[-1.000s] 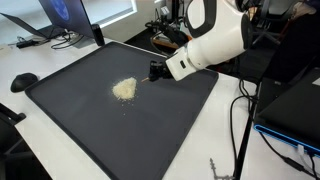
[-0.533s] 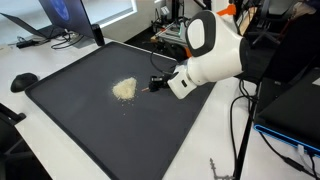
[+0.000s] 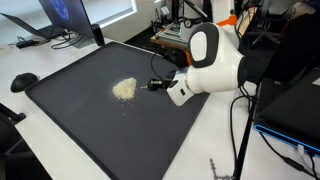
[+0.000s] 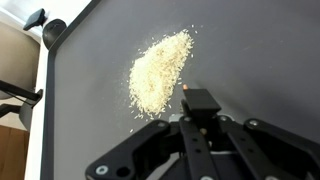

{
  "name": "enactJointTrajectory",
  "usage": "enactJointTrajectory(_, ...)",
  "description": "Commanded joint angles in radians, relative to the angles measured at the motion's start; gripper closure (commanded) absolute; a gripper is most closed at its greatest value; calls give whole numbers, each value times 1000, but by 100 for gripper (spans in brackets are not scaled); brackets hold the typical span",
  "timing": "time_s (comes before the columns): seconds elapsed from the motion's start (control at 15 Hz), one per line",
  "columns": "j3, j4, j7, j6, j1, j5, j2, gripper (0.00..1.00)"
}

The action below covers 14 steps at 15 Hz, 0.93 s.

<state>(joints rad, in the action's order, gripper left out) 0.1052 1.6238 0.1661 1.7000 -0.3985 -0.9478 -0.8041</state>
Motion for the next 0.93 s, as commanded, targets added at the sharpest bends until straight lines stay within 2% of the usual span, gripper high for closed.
enactJointTrajectory(0.0, 7, -51, -44, -29, 0, -24, -33, 97)
enactJointTrajectory(0.27, 28, 6, -52, 32, 59, 29, 50, 97)
enactJointTrajectory(0.47, 50, 78, -72, 144, 146, 115, 156, 97)
enactJointTrajectory(0.87, 38, 180, -218, 372, 304, 352, 326, 97)
